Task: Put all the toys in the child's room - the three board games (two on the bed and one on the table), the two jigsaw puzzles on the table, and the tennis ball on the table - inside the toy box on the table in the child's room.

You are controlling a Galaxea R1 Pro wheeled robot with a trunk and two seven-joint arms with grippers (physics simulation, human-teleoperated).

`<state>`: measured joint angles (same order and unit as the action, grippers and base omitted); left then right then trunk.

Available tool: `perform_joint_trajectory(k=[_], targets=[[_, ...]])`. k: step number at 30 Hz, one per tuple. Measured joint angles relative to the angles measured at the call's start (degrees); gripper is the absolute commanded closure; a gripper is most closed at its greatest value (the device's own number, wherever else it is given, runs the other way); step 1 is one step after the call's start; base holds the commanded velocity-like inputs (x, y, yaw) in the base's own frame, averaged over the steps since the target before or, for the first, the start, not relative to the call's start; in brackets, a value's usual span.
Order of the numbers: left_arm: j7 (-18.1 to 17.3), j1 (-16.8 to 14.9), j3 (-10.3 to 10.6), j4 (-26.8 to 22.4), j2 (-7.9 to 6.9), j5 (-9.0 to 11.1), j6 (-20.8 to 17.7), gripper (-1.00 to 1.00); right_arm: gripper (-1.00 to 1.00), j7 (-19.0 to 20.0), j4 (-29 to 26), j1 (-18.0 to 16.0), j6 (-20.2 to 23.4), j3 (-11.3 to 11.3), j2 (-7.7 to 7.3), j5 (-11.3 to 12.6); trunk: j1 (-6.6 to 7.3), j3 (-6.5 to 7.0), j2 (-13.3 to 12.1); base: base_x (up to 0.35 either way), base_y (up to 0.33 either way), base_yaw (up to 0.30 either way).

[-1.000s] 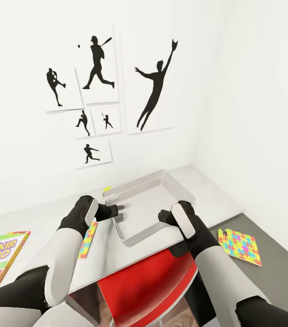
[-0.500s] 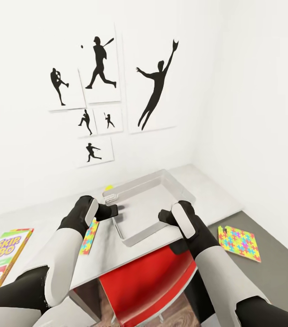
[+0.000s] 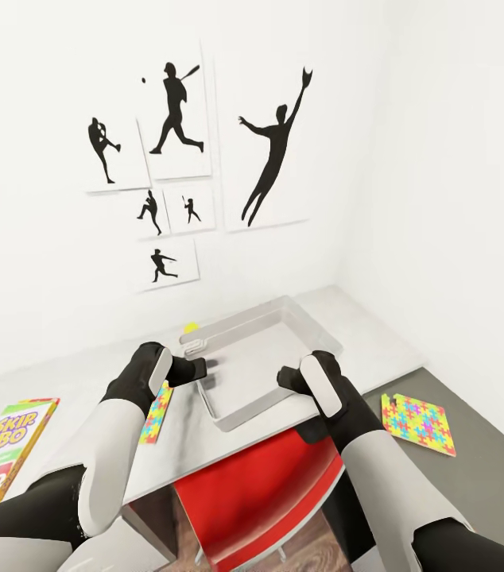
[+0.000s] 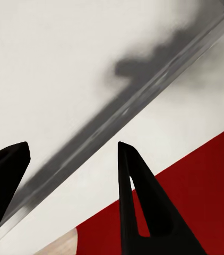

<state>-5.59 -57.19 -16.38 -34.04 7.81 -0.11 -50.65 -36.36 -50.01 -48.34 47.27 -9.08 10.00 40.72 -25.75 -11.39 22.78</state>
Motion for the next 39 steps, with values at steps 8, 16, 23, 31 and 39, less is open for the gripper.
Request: perform_joint_trajectory(k=[8, 16, 23, 31, 39], targets=[[0.0, 0.0, 0.0, 0.0, -0.01, 0.0, 0.0, 1.0, 1.0, 0.0, -0.1, 0.0, 0.0, 0.0, 0.0, 0.0, 0.0, -0.68, 0.0, 0.0, 0.0, 0.0], [-0.1, 0.0, 0.1, -0.5, 0.04, 0.1, 0.1, 1.0, 1.0, 0.0, -0.3, -0.1, 0.0, 0.0, 0.0, -0.1, 0.05, -1.36, 0.1, 0.0, 0.0, 0.0], [0.1, 0.0, 0.2, -0.9, 0.07, 0.4, 0.0, 1.0, 1.0, 0.0, -0.8, -0.1, 0.0, 0.0, 0.0, -0.1, 0.17, -1.71, 0.1, 0.0, 0.0, 0.0], [0.0, 0.1, 0.4, 0.9, 0.03, 0.5, 0.1, -1.0, -1.0, 0.1, -0.2, 0.0, -0.8, -0.1, 0.0, 0.9, 0.0, -1.78, 0.0, 0.0, 0.0, 0.0], [0.0, 0.1, 0.4, 0.9, 0.03, 0.5, 0.1, -1.0, -1.0, 0.1, -0.2, 0.0, -0.8, -0.1, 0.0, 1.0, 0.0, -1.78, 0.0, 0.0, 0.0, 0.0]])
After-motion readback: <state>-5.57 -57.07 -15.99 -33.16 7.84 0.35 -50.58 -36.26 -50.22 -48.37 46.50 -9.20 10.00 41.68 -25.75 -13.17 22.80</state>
